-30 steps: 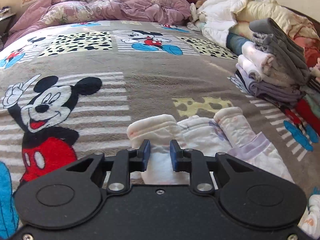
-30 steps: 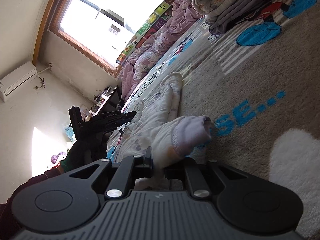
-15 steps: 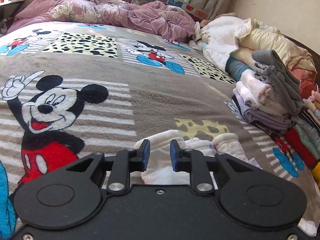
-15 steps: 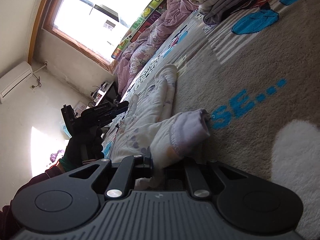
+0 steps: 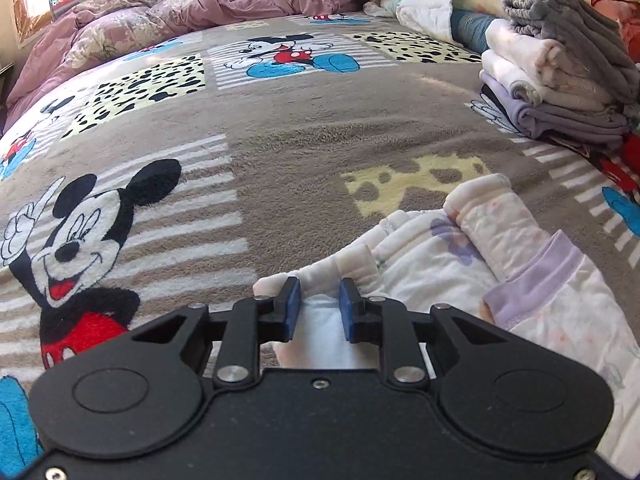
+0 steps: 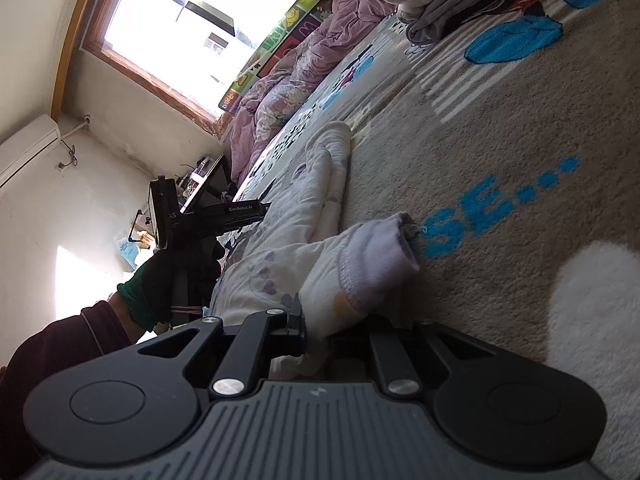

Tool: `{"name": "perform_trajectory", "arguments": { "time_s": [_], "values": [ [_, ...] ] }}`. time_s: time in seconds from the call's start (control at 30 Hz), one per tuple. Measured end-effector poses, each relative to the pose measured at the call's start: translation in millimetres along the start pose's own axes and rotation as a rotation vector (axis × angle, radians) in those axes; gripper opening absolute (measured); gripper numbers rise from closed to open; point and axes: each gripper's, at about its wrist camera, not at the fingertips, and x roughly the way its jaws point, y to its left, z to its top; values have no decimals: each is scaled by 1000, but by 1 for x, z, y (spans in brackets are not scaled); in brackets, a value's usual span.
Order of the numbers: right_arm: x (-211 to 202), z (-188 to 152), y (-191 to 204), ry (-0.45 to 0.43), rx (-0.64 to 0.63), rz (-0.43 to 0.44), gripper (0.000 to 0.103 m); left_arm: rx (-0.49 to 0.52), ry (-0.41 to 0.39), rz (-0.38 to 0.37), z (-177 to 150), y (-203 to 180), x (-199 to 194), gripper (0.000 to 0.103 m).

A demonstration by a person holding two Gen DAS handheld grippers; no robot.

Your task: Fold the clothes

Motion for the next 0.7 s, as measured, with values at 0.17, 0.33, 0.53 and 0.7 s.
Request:
{"name": "perform_trajectory", "arguments": {
  "time_s": [0.17, 0.33, 0.53, 0.7],
  "values": [
    [-2, 0, 4, -20, -17, -3, 13, -52, -93, 11, -12, 2, -48, 19],
    [-2, 2, 8, -42, -34, 6, 13, -54, -114, -26, -42, -15, -76, 19],
    [-6, 2, 15, -88, -95, 6, 12, 10, -33, -31, -59, -35, -54, 21],
    [-11, 0, 26, -120, -170, -7, 12, -61, -124, -78, -73, -30, -102, 21]
  ]
}}
